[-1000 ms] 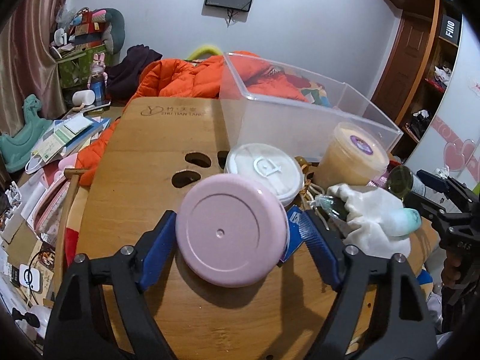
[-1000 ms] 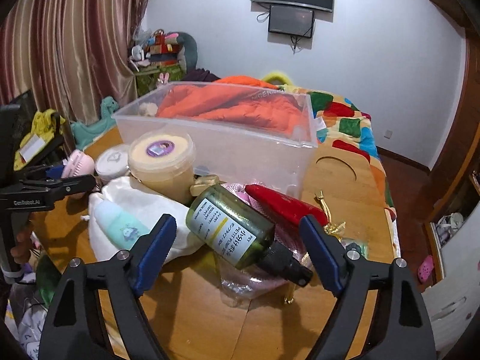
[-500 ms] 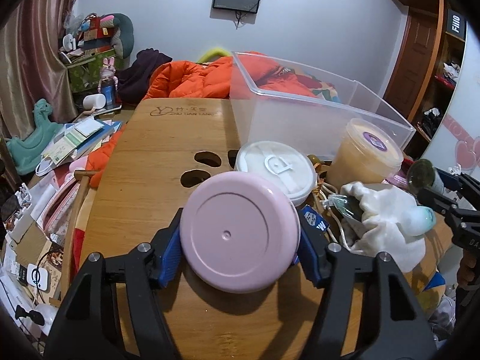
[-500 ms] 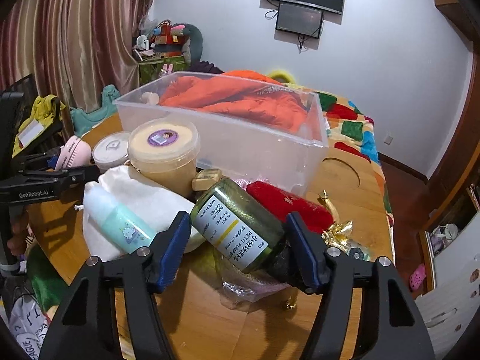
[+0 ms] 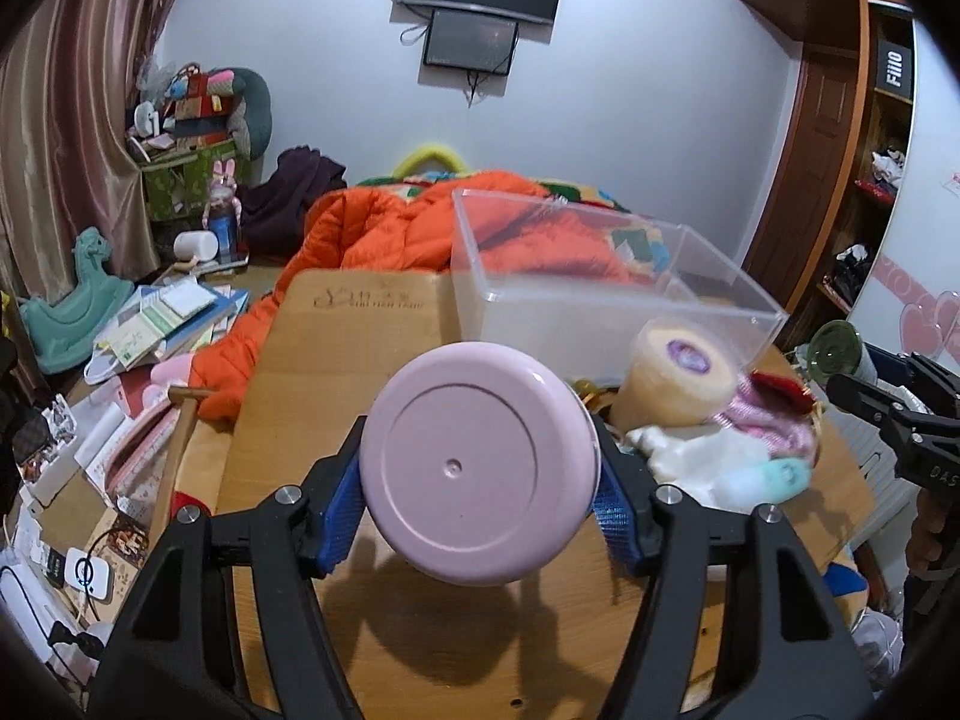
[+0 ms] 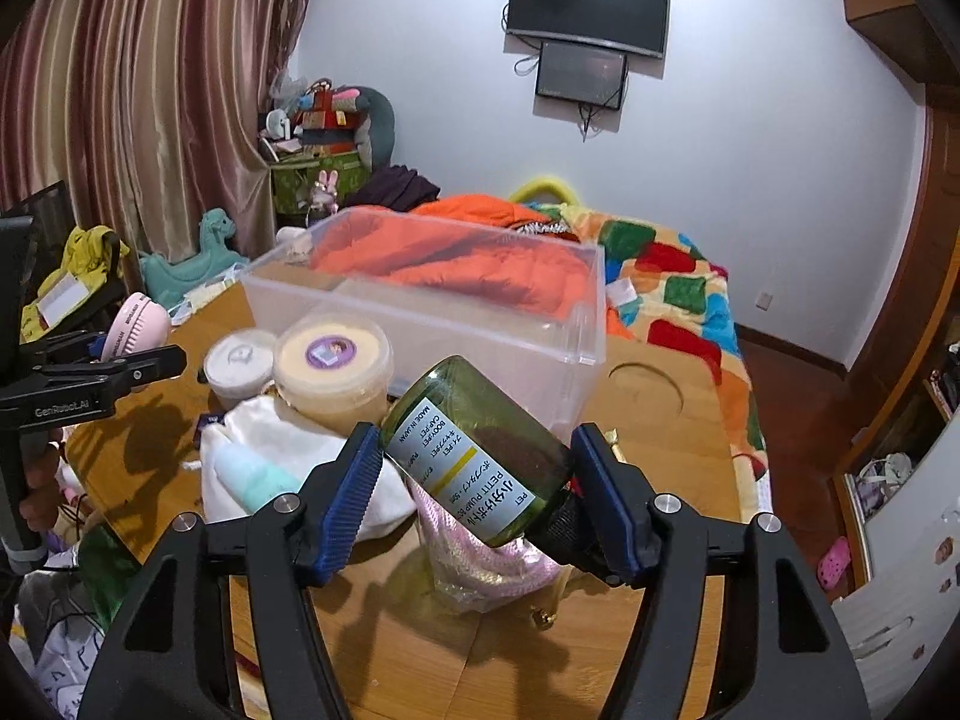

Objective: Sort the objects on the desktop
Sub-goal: 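Carry both held items over the clear box and open the left tool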

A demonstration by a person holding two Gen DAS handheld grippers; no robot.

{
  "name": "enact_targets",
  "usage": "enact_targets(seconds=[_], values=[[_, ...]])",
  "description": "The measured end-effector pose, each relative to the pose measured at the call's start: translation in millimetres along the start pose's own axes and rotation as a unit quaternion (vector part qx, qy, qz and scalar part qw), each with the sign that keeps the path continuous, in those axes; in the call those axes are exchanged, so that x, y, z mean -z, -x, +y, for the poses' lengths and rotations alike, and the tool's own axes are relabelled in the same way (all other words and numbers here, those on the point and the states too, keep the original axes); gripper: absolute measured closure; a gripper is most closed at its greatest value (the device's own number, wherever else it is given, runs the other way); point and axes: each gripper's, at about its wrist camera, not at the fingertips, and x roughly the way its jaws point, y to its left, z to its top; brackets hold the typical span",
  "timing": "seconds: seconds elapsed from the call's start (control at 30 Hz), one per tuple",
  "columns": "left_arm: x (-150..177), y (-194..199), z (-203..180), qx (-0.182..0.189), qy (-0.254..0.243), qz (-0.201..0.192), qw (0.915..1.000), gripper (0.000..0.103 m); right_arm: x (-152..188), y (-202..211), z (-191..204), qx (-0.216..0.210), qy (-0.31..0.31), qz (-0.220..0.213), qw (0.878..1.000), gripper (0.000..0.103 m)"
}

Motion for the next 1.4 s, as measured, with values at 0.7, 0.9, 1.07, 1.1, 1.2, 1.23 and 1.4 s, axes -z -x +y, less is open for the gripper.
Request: enact_targets(seconds=[0.7,0.9,1.07,1.1,1.2,1.23,1.4], values=[[-84.3,21.2,-24.5,0.023,-0.041,-0.044,0.9979,0.038,-59.1,5.3,-24.9,-0.025,0.002,-0.038,0.999,0.041],[-112.4,-1.1,-30.5,0.040,-0.050,-0.031,0.9975,0.038,-83.5,-18.7,-31.6,-0.037,0.007,-0.030,0.999,0.041],[-127.9,-32.9,-37.7,0.034,-0.067,-0.008,0.9971,0.038,-99.8,-50.5,-36.8,-0.053,0.010,-0.008,0.999,0.041],[-129.1,-39.4,-39.5,0.033,-0.070,-0.004,0.9970,0.038,-101.1,-56.6,-37.4,-0.054,0.011,-0.004,0.998,0.041],[-131.1,-59.9,-43.0,0.029,-0.078,0.012,0.9965,0.038,-102.0,-76.6,-38.7,-0.055,0.015,0.011,0.998,0.041],[-131.2,-68.5,-44.5,0.030,-0.080,0.019,0.9961,0.038,-100.9,-81.5,-39.1,-0.057,0.016,0.016,0.998,0.041],[-129.4,-96.7,-51.7,0.037,-0.091,0.050,0.9939,0.038,-96.7,-113.0,-41.6,-0.072,0.015,0.049,0.996,0.041]])
